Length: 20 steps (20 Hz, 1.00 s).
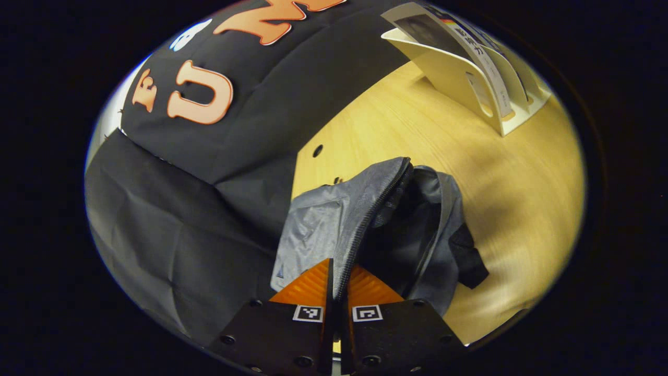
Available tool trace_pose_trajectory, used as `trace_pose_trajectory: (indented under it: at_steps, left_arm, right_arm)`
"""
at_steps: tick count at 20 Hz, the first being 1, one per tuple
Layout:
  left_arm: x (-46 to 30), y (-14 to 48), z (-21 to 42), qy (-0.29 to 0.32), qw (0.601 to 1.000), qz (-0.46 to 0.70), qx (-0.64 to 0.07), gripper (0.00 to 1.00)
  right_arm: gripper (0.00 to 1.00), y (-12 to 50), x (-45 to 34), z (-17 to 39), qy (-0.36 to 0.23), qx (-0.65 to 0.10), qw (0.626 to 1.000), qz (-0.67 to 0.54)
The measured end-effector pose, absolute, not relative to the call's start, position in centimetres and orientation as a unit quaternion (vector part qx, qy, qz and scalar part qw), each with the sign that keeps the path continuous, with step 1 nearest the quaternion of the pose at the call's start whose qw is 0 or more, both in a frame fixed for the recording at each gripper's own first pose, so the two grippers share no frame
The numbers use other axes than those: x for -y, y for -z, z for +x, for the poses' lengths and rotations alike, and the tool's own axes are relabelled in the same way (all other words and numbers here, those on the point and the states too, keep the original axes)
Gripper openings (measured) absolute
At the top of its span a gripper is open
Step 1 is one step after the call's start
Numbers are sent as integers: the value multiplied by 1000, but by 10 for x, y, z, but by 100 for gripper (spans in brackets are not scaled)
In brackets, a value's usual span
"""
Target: Open the schoolbag, grab two books from the bookshelf and put them into the schoolbag.
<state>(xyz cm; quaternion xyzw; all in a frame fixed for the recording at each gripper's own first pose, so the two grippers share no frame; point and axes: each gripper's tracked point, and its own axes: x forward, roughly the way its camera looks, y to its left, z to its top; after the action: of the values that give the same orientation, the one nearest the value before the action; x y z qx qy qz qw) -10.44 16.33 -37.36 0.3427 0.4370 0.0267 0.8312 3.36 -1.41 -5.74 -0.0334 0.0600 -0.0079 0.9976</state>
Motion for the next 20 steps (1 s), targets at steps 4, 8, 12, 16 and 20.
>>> trace_pose_trajectory:
  at_steps: [4, 8, 12, 16, 20]
  left_arm:
    - [-162, 370, -104, 33, 842, 284, -458, 4]
    - [-155, 368, -106, 86, 841, 240, -477, 4]
    - [-144, 359, -107, 135, 835, 218, -486, 4]
    - [-141, 345, -108, 166, 832, 181, -497, 4]
    - [-153, 328, -101, 177, 831, 135, -510, 4]
  right_arm:
    - [95, 54, 1, 38, 36, -73, 995, -50]
    - [95, 53, -10, 45, 49, -95, 992, -60]
    - [95, 56, -28, 55, 33, -125, 989, -73]
    - [95, 67, -47, 70, 11, -168, 983, -76]
    - [96, 79, -58, 86, 8, -219, 973, -77]
